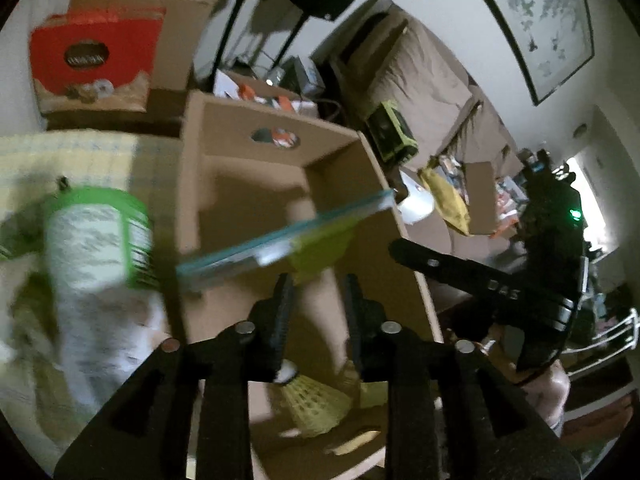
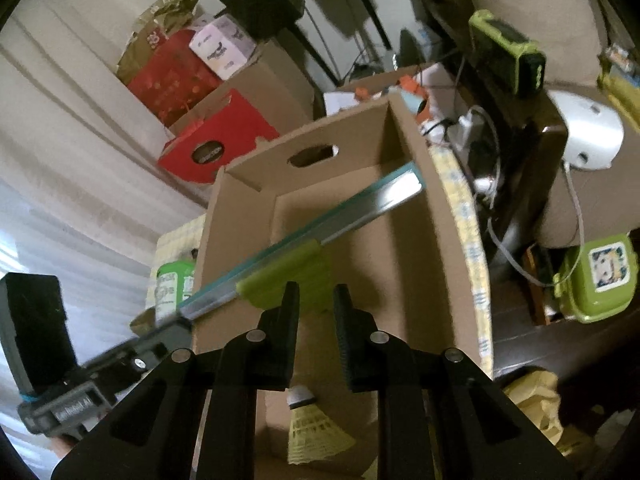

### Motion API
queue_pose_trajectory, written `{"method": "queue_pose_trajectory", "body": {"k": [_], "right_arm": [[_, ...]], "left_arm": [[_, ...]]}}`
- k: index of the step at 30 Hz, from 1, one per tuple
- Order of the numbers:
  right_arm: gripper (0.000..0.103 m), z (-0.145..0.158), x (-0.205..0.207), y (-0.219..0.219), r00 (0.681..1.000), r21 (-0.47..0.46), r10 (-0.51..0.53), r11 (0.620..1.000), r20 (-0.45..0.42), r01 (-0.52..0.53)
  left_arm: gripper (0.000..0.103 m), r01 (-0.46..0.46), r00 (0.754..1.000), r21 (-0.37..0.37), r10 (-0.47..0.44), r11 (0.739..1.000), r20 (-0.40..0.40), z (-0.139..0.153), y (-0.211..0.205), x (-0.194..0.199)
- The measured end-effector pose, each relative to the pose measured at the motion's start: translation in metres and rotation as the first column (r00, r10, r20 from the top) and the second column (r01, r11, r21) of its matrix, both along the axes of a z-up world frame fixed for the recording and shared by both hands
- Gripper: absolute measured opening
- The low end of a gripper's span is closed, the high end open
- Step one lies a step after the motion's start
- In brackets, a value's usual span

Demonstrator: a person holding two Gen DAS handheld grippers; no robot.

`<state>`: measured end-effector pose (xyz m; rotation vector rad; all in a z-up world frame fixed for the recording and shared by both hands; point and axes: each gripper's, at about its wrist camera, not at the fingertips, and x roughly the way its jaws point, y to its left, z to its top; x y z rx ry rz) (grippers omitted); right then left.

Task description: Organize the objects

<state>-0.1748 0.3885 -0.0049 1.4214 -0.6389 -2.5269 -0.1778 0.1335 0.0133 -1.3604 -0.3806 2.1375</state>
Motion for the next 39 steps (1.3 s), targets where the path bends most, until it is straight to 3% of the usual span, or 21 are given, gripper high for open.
{"method": "queue_pose_trajectory", "body": {"k": [3,7,9,21,24,28,33,39], "right_arm": [[0.019,0.004,0.002,-0.002,1.000,0.037,-0.003,0.999,-0.020,0.004],[0.042,0.000,0.002,-0.013,0.999,0.097,0.021,0.995,-0.028,-0.018],[0.043,-0.007,0.002,-0.021,0.999,0.141,0.040,0.989,-0.027,-0.035],[0.056,-0.043,-0.011,-0.063,0.993,0.301,0.118,0.948,-0.020,-0.107],[0.064,-0.046,-0.017,-0.070,0.990,0.325,0.141,0.937,-0.018,-0.128],[0.064,-0.053,-0.024,-0.078,0.983,0.337,0.185,0.925,0.000,-0.175],[0.064,-0.056,-0.033,-0.083,0.982,0.373,0.189,0.909,0.021,-0.183],[0.064,-0.053,-0.038,-0.068,0.989,0.299,0.145,0.943,0.035,-0.149]], "left_arm": [[0.034,-0.032,0.999,-0.037,0.031,0.999,-0.025,0.002,-0.013,-0.004],[0.047,-0.051,0.998,-0.071,0.048,0.996,-0.047,-0.001,-0.027,-0.007],[0.049,-0.052,0.997,-0.093,0.047,0.994,-0.057,-0.004,-0.030,-0.008],[0.049,-0.016,0.998,-0.151,0.008,0.988,-0.056,-0.019,-0.025,-0.016],[0.047,-0.008,0.999,-0.158,0.001,0.987,-0.043,-0.022,-0.023,-0.018],[0.030,-0.004,0.999,-0.166,-0.002,0.986,-0.033,-0.025,-0.022,-0.020],[0.023,0.014,1.000,-0.164,-0.018,0.986,-0.024,-0.027,-0.020,-0.025],[0.023,-0.021,1.000,-0.143,0.018,0.990,-0.021,-0.025,-0.030,-0.027]]}}
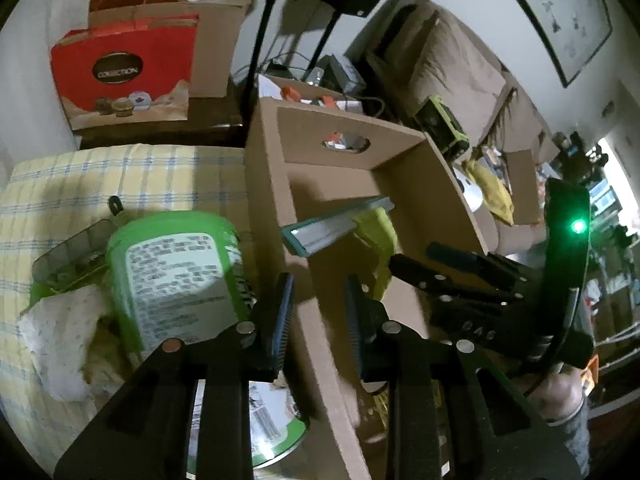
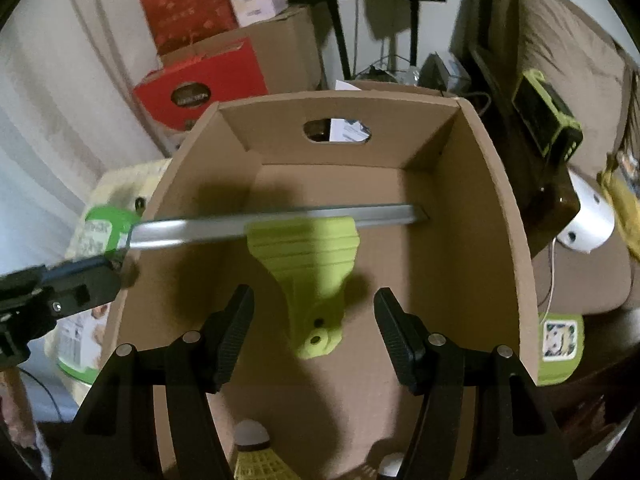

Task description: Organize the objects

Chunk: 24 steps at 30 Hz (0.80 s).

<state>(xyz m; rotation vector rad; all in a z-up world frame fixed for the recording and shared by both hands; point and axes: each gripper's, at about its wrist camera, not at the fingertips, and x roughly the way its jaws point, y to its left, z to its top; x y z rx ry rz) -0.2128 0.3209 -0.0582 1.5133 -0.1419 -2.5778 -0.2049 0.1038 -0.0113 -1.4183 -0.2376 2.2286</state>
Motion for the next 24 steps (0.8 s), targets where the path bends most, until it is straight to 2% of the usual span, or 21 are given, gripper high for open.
{"method": "queue_pose_trajectory", "body": {"k": [5,12,16,18,24], "right_arm": [[0.064,-0.005,-0.010,-0.001,0.999,0.030,-0.005,1.000,0.050,0.004],[0.063,-0.024,-0.029,-0.011,0.991,0.081,-0.015,0.997,0.136,0.003],[0.052,-0.034,-0.035,-0.016,0.986,0.099,0.006,0.995,0.167,-0.022],[0.037,-0.039,-0.037,-0.020,0.981,0.106,0.035,0.993,0.192,-0.056],[0.036,-0.037,-0.029,-0.026,0.976,0.207,0.099,0.968,0.193,-0.139]], "left_arm": [[0.030,-0.064,0.998,0.043,0.064,0.997,0.002,0.007,-0.013,-0.012],[0.030,-0.060,0.998,0.013,0.060,0.998,0.009,0.004,-0.002,-0.027],[0.031,-0.054,0.998,0.011,0.054,0.998,0.017,0.000,0.002,-0.028],[0.030,-0.052,0.998,0.008,0.052,0.999,0.019,-0.002,0.002,-0.027],[0.030,-0.036,0.999,0.012,0.036,0.999,0.021,-0.002,0.000,-0.020]]}}
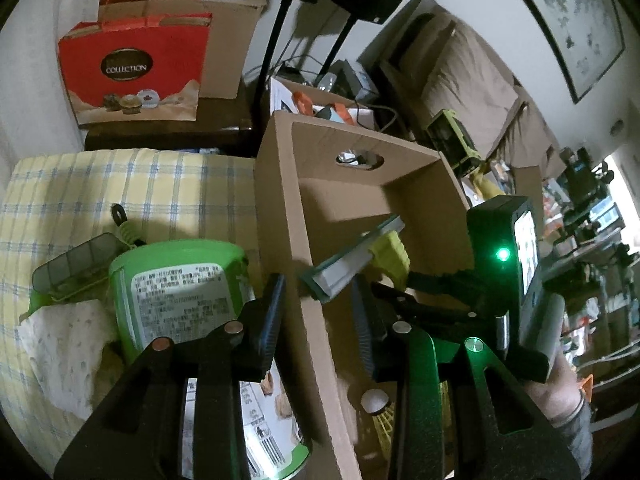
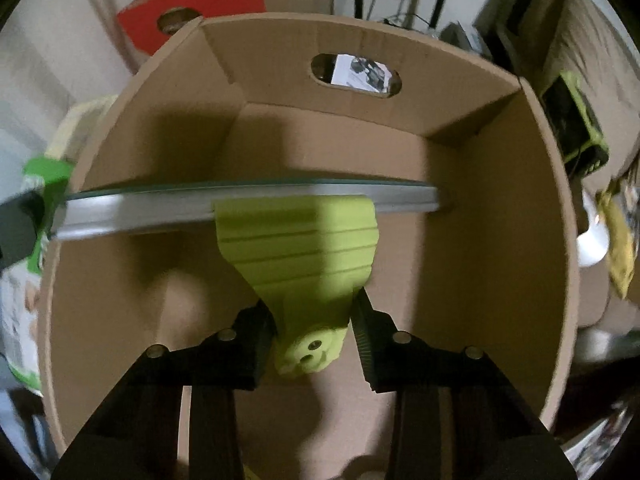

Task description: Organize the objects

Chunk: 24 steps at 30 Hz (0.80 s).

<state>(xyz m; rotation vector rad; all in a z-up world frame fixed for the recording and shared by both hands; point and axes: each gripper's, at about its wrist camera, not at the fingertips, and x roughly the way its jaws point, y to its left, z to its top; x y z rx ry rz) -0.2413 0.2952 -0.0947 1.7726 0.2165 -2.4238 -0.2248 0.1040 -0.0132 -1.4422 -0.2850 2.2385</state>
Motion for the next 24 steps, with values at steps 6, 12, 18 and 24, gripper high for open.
{"method": "queue_pose_trajectory", "body": {"k": [6,12,18,24], "right_arm": [[0.033,0.016,0.014,-0.001,0.990,0.156,0.136,0.979,-0.027,-0.130],[0.033,0.011,0.034,0.002,0.958,0.284,0.286,0.917,0.028,-0.282],[0.034,-0.008,0.041,0.003,0.949,0.350,0.314,0.885,0.040,-0.308],[0.042,-0.019,0.026,0.002,0.957,0.374,0.289,0.884,0.035,-0.281]], "left_arm": [[0.030,0.014,1.000,0.020,-0.014,1.000,0.001,0.005,-0.002,0.008],[0.030,0.054,0.999,0.028,-0.054,0.998,-0.001,0.011,0.007,0.020],[0.033,0.083,0.997,0.029,-0.083,0.996,-0.001,0.012,0.018,0.030],[0.033,0.089,0.996,0.025,-0.090,0.996,0.005,0.009,0.019,0.035]]}}
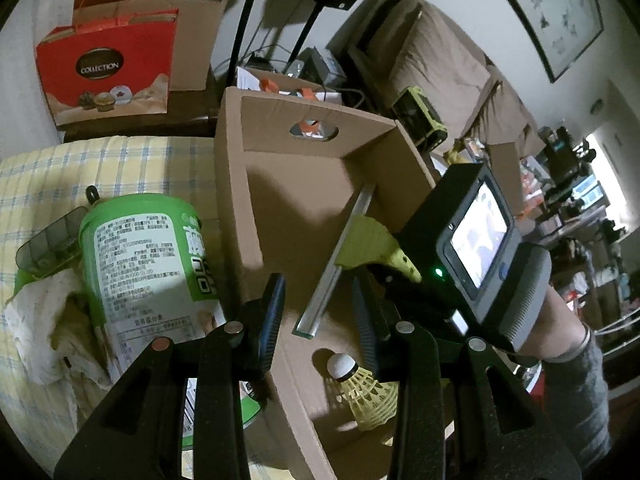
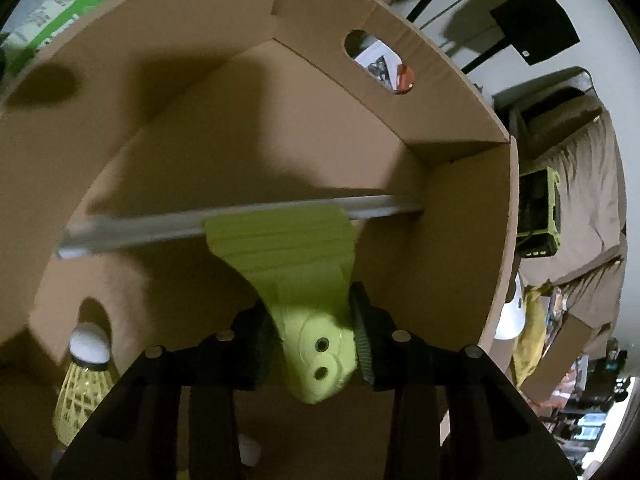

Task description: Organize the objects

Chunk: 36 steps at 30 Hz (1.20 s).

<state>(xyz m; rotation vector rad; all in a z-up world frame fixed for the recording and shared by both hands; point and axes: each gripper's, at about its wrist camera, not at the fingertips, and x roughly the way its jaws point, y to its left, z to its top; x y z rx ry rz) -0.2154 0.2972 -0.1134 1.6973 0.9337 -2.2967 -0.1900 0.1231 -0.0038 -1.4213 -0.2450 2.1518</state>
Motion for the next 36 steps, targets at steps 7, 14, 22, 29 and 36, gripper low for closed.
{"method": "queue_pose_trajectory", "body": {"k": [7,14,22,29,36], "right_arm": [[0.043,-0.008,-0.010,-0.006,1.000,0.009,0.006,1.000,0.016,-0.006],[0.037,-0.005,-0.014,-0.013,0.998,0.006,0.051,0.999,-0.024,-0.051],[0.035,0.000,-0.019,-0.028,0.984,0.054,0.158,0.987,-0.085,-0.154],[0.039,0.001,-0.026,-0.038,0.984,0.142,0.142,0.982,-0.103,-0.127],[0.065,0.020,-0.015,-0.008,0.994,0.000,0.053,0.999,-0.098,-0.053]], "left_arm": [[0.033,-0.007,1.000,0.005,0.007,1.000,0.014,-0.005,-0.006,0.002],[0.033,-0.007,1.000,0.021,0.006,1.000,0.019,-0.005,-0.011,0.006],[0.033,-0.019,1.000,0.042,0.019,0.999,0.007,0.005,-0.021,0.011],[0.033,-0.022,1.000,0.043,0.021,0.999,0.017,0.003,-0.022,0.011],[0.046,-0.026,1.000,0.031,0.026,0.999,0.010,0.003,-0.023,0.014]]}}
